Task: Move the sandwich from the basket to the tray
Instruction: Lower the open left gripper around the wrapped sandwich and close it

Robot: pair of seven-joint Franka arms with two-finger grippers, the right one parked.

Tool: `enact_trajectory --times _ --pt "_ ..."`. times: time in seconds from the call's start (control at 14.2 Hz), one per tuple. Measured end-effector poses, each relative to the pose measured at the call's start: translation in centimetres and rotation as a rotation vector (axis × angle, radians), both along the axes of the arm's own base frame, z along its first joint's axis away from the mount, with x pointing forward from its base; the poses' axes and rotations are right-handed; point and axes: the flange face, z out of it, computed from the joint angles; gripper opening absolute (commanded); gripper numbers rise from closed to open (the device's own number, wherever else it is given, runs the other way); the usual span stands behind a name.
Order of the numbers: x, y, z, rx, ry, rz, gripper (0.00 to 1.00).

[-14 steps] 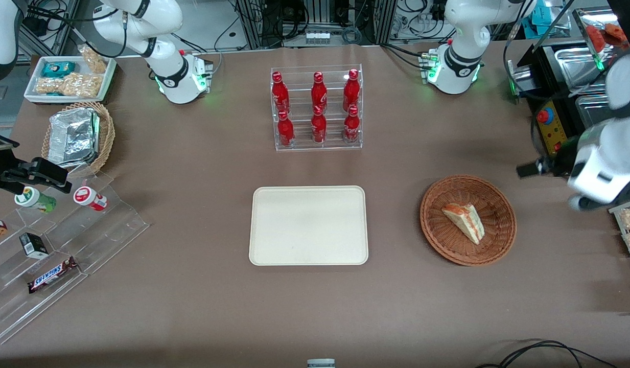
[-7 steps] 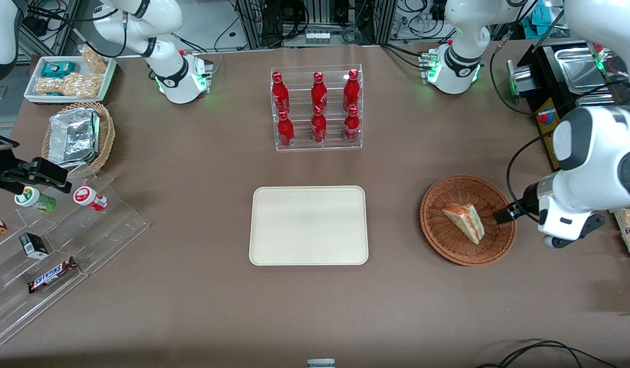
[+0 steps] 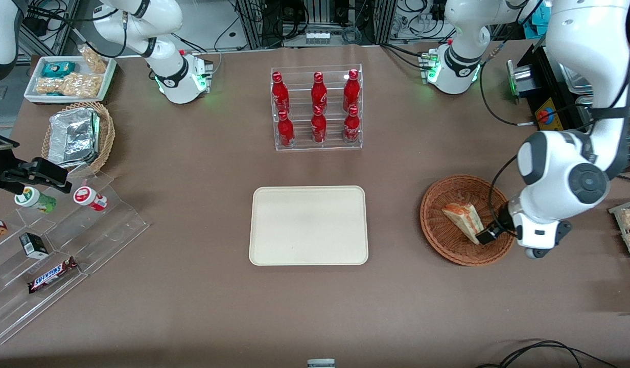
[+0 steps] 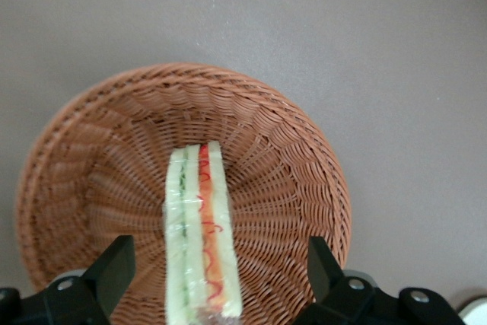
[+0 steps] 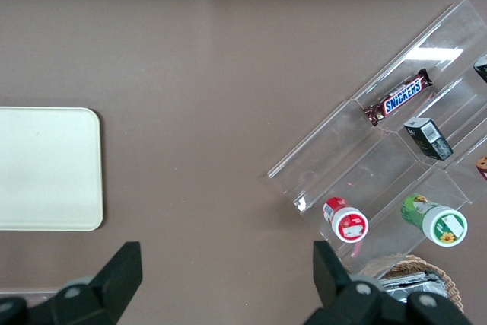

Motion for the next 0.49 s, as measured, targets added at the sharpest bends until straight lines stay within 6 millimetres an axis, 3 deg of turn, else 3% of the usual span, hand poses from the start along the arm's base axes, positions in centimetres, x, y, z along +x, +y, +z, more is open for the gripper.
enact_trajectory --times 0.49 --pt "-1.1 -1.4 -3.5 -0.001 0.037 0.085 1.0"
